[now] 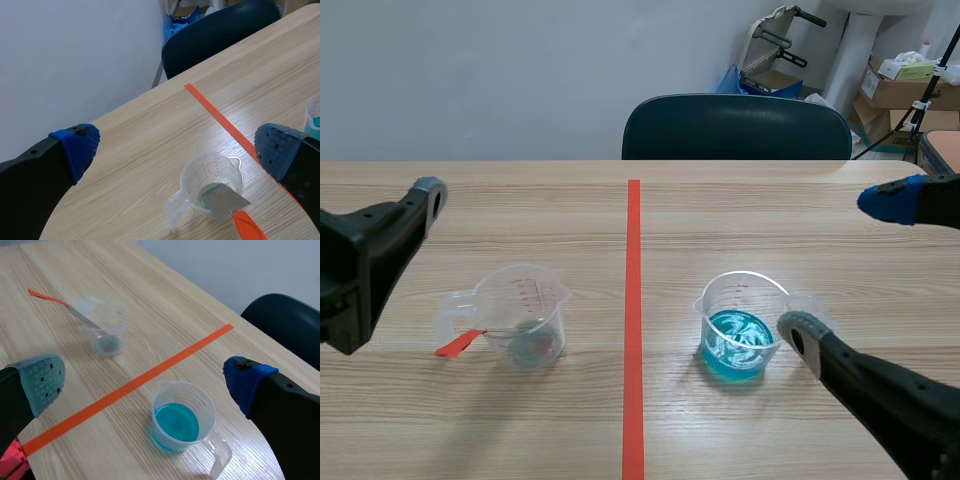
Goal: Do the redox reaction experiment
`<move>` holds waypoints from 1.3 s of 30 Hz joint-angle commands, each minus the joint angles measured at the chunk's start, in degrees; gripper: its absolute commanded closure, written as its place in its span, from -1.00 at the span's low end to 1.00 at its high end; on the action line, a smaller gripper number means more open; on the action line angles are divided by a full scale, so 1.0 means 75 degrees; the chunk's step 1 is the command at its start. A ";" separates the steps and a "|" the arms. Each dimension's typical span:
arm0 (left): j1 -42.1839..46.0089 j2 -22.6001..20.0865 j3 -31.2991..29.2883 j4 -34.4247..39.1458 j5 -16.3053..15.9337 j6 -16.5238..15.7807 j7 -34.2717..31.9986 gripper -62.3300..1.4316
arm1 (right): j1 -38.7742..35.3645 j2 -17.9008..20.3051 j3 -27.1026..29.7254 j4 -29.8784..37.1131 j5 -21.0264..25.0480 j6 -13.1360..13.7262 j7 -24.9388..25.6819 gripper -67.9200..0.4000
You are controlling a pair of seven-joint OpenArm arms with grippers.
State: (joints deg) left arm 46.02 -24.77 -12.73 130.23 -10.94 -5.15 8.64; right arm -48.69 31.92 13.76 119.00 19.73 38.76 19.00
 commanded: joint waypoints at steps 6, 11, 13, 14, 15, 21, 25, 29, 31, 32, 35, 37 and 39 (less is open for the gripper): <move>-0.0361 0.0017 0.0114 0.0026 -0.0047 -0.0087 0.0219 -1.00 | -0.0239 0.0119 0.0361 0.0026 0.0058 -0.0254 -0.0012 -1.00; -0.0408 -0.0006 0.0254 -0.0201 -0.0047 -0.0108 0.0198 -1.00 | -0.0239 0.0119 0.0367 0.0026 0.0055 -0.0251 -0.0009 -1.00; -0.0408 -0.0006 0.0291 -0.0318 -0.0044 -0.0108 0.0201 -1.00 | -0.0239 0.0119 0.0364 0.0026 0.0055 -0.0251 -0.0009 -1.00; -0.0408 -0.0006 0.0297 -0.0376 -0.0044 -0.0108 0.0198 -1.00 | -0.0239 0.0119 0.0364 0.0026 0.0055 -0.0251 -0.0009 -1.00; -0.0408 -0.0006 0.0297 -0.0434 -0.0044 -0.0108 0.0198 -1.00 | -0.0239 0.0119 0.0364 0.0026 0.0052 -0.0251 -0.0006 -1.00; -0.0408 -0.0003 0.0297 -0.0699 -0.0047 -0.0108 0.0172 -1.00 | -0.0239 0.0119 0.0364 0.0026 -0.0006 -0.0254 -0.0009 -1.00; -0.0408 -0.0003 0.0297 -0.0766 -0.0047 -0.0108 0.0172 -1.00 | -0.0236 0.0119 0.0364 0.0026 -0.0189 -0.0254 -0.0009 -1.00; -0.0408 0.0000 0.0297 -0.0772 -0.0047 -0.0108 0.0175 -1.00 | -0.0236 0.0119 0.0364 0.0020 -0.0466 -0.0254 -0.0012 -1.00; -0.0408 0.0000 0.0297 -0.0772 -0.0047 -0.0108 0.0198 -1.00 | -0.0239 0.0119 0.0364 0.0020 -0.0568 -0.0254 -0.0012 -1.00; -0.0405 0.0000 0.0297 -0.0772 -0.0047 -0.0108 0.0198 -1.00 | -0.0239 0.0119 0.0364 0.0020 -0.0580 -0.0254 -0.0012 -1.00; -0.0405 0.0000 0.0297 -0.0772 -0.0044 -0.0108 0.0195 -1.00 | -0.0239 0.0119 0.0364 0.0020 -0.0580 -0.0254 -0.0009 -1.00; -0.0405 0.0000 0.0297 -0.0772 -0.0044 -0.0108 0.0187 -1.00 | -0.0239 0.0119 0.0364 0.0020 -0.0580 -0.0254 -0.0009 -1.00; -0.0405 0.0000 0.0297 -0.0772 -0.0044 -0.0108 0.0114 -1.00 | -0.0236 0.0119 0.0364 0.0020 -0.0580 -0.0254 -0.0009 -1.00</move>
State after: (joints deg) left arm 42.72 -24.80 -10.72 124.05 -10.94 -6.09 10.61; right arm -51.00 32.10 16.43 119.24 14.70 36.88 18.11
